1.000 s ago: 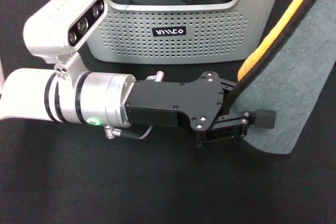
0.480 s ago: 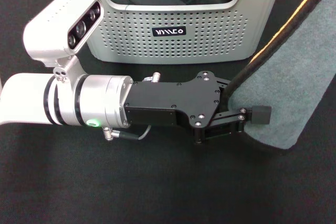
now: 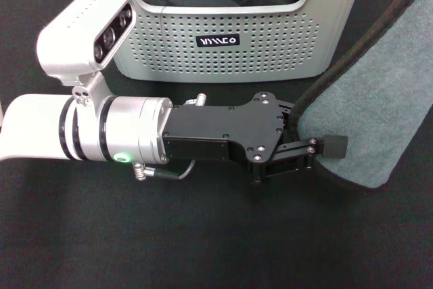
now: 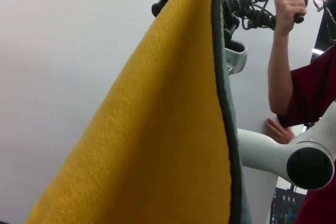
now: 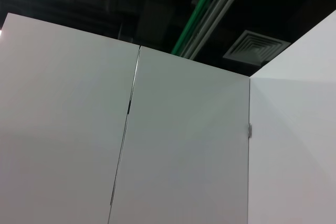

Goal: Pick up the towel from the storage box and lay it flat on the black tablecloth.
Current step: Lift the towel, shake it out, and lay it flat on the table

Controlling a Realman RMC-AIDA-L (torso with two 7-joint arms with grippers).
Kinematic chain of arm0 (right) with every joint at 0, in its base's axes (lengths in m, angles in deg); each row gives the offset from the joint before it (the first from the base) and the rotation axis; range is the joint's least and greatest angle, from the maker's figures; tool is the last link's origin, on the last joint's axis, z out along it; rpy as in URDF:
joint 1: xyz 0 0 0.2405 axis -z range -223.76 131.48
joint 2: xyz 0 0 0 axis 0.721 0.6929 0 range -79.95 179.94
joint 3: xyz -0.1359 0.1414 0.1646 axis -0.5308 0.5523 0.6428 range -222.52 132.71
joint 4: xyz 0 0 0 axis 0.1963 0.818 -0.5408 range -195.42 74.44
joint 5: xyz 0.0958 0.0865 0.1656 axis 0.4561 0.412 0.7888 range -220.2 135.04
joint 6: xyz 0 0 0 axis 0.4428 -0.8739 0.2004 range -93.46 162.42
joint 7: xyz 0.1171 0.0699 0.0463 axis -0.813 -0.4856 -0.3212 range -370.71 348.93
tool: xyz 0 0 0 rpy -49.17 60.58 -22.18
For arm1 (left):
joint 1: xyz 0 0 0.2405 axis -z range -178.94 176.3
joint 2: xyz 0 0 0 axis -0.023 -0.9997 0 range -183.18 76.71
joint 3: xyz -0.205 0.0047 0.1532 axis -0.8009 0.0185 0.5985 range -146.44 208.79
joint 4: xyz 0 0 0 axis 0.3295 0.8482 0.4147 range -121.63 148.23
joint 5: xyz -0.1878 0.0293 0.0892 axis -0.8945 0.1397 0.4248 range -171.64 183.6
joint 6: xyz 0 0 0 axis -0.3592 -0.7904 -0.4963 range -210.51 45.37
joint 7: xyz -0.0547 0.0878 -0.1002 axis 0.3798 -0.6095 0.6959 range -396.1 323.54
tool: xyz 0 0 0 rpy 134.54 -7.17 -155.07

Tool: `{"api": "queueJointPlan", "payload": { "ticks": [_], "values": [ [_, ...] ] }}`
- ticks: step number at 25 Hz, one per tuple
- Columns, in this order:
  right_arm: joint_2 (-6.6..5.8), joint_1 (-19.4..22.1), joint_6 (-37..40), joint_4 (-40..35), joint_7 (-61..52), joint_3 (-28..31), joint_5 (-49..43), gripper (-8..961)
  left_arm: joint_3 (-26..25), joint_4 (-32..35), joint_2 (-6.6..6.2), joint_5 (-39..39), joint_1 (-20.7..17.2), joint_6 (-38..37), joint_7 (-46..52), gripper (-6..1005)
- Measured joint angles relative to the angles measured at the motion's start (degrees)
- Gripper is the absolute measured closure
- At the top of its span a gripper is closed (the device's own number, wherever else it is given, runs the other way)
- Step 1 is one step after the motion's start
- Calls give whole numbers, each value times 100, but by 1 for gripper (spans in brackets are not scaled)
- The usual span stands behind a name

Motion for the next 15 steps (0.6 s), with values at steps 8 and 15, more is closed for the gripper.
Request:
{"api": "queueJointPlan", "payload": {
  "ticks": [8,15],
  "values": [
    [-46,-8,-3,-9,-20,1,0,944,-30,36,-23,69,50,-30,159,785],
    [-69,55,-4,-16,-71,1,0,944,-68,61,-162,19,26,-78,287,777]
  ]
}}
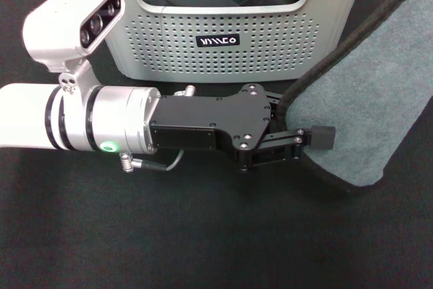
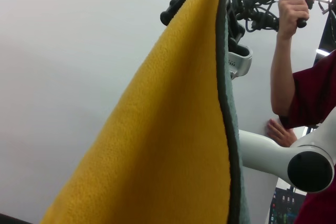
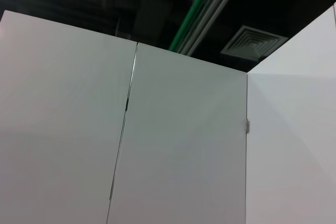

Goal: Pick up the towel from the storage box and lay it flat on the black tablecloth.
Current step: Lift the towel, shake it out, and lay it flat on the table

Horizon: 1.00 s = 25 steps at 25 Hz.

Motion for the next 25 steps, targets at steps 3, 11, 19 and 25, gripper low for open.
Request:
{"api": "queueJointPlan", "payload": {
  "ticks": [3,11,19,25],
  "values": [
    [0,26,0,-1,-14,0,0,944,0,33,-25,-3,-7,-2,9,759],
    [0,71,0,-75,-48,52,-2,943,1,79,-61,5,-25,-5,13,770],
    [-5,101,0,-89,-70,52,-2,943,-142,63,-82,5,-27,12,117,790],
    [9,143,0,-62,-71,53,-3,943,-380,83,-83,12,-124,50,284,837]
  ]
}}
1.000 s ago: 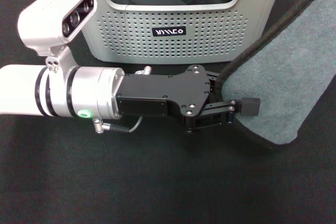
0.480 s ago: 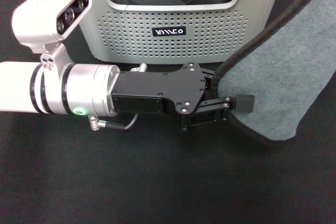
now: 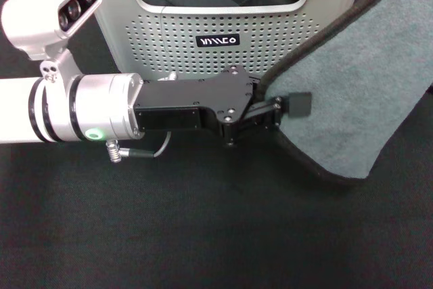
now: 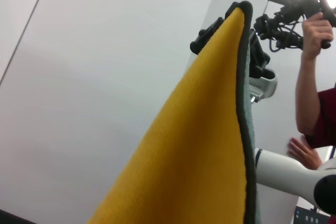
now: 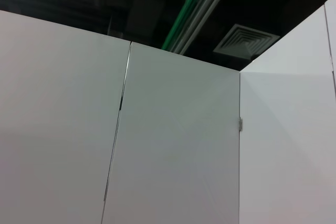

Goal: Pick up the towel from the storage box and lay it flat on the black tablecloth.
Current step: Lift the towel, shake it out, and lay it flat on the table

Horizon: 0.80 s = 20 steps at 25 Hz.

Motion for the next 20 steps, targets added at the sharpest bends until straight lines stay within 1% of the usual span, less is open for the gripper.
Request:
{"api": "queueJointPlan", "payload": {
  "ticks": [6,9,12,13,14,15,16,17,19,20],
  "values": [
    [55,52,0,49,-14,-25,-37,943,-345,-60,45,16,-87,22,8,937],
    [107,108,1,72,-15,-44,-60,943,-467,-34,64,-26,-215,31,-29,978],
    [179,144,3,127,-16,-54,-115,943,-585,-12,96,-26,-351,31,-16,977],
    [239,196,5,178,-16,-93,-138,943,-586,-8,89,-15,-380,5,-15,976],
    [239,196,5,178,-16,-93,-138,943,-586,-8,89,-15,-380,5,-15,975],
    [239,196,5,178,-16,-93,-138,943,-578,40,21,21,-399,-164,-34,975],
    [323,286,5,245,-20,-252,-146,943,-579,79,-18,32,-411,-257,-41,977],
    [335,298,5,255,-20,-280,-147,943,-585,122,-46,32,-422,-319,-40,979],
    [416,399,8,280,-12,-424,-177,943,-610,369,-191,34,-486,-619,11,984],
    [487,471,8,265,3,-470,-207,943,-612,512,-259,37,-514,-731,64,986]
  ]
}}
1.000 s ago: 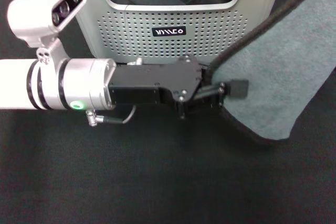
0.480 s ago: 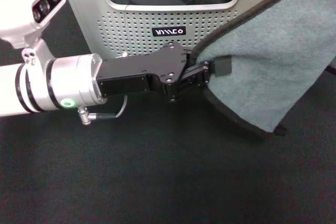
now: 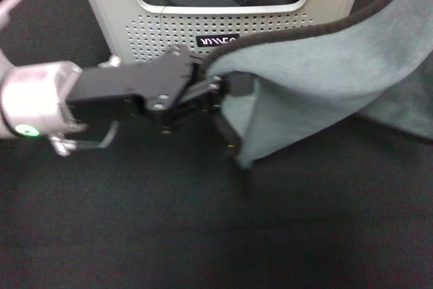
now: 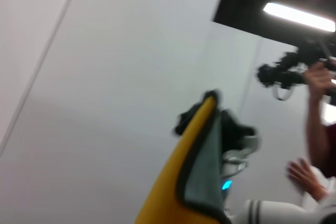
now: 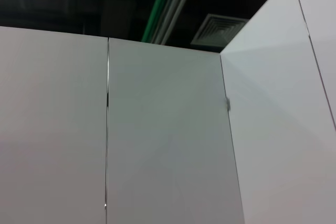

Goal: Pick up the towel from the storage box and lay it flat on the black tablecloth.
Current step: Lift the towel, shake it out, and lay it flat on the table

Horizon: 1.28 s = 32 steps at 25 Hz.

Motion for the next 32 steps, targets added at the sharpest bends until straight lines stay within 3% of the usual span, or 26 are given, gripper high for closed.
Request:
{"api": "queueJointPlan", "payload": {
  "ticks": [4,10,13,17,21,22,25,28,31,32],
  "values": [
    [138,111,7,-49,39,-54,-74,943,-109,621,-324,-30,-105,-268,462,986],
    [150,54,43,244,137,-209,-142,944,-480,1026,-695,148,61,-265,850,987],
    [157,103,42,331,171,-416,-201,944,-451,1038,-754,466,113,-366,863,987],
    [150,500,33,172,177,-941,-144,943,-398,1141,-754,677,17,-694,889,987],
    [132,1305,-2,-520,154,-1562,164,943,-65,1829,-789,595,-400,-799,1096,987],
    [132,1305,-2,-520,154,-1562,164,943,99,2039,-826,500,-516,-803,1161,988],
    [154,1830,-5,-1047,126,-1777,314,942,803,2624,-1065,-55,-785,-812,1350,988],
    [270,2193,0,-1294,107,-1812,253,942,1339,2856,-1309,-669,-892,-804,1657,988],
    [324,2053,213,-771,246,-1955,-51,942,1171,2587,-1185,-402,-769,-771,1673,988],
    [326,1949,323,-509,355,-2038,-127,942,909,2309,-1055,-47,-656,-768,1586,988]
  ]
}}
